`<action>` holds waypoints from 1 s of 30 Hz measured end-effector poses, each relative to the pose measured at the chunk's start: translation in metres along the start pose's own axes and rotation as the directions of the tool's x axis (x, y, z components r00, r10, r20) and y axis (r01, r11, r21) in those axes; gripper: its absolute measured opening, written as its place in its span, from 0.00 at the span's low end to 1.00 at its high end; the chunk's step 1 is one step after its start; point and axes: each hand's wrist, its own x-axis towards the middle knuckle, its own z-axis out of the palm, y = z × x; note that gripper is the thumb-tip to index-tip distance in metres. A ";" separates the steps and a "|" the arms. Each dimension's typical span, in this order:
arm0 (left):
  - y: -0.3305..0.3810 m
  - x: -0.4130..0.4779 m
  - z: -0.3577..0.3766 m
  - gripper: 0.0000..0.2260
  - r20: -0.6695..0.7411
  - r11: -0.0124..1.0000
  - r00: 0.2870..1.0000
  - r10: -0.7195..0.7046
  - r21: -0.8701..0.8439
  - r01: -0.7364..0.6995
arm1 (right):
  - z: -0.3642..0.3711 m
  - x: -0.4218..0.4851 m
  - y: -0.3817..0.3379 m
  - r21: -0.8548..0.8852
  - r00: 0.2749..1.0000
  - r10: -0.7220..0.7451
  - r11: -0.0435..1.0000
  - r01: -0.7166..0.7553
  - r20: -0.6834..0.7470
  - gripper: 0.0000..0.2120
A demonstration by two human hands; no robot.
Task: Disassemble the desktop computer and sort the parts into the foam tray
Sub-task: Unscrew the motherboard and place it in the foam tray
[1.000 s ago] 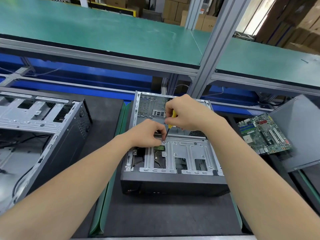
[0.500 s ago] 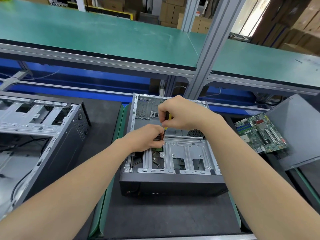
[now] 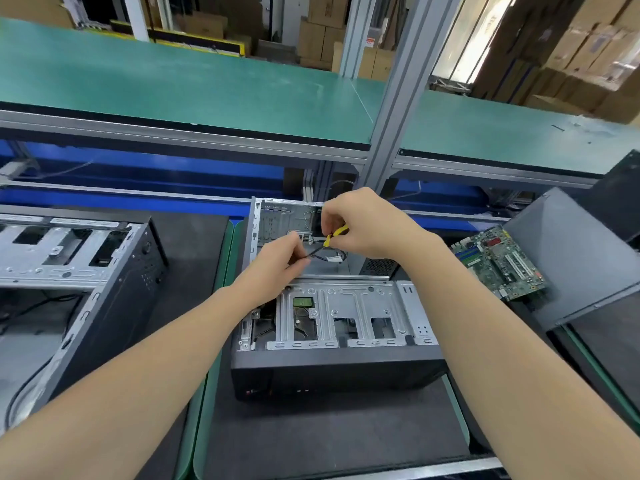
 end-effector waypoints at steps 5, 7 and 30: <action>0.014 0.007 0.001 0.09 -0.081 0.998 0.996 -0.034 -0.061 0.029 | 0.010 -0.023 0.024 -0.001 0.983 0.157 0.988 -0.157 0.098 0.13; 0.025 0.014 0.005 0.09 -0.087 0.997 0.996 -0.012 -0.073 0.006 | 0.018 -0.035 0.037 0.000 0.966 0.220 0.975 -0.222 0.137 0.16; 0.247 0.048 0.244 0.05 0.146 0.987 0.989 -0.011 -0.159 0.034 | 0.066 -0.226 0.241 0.266 0.831 0.478 0.794 -0.547 0.284 0.11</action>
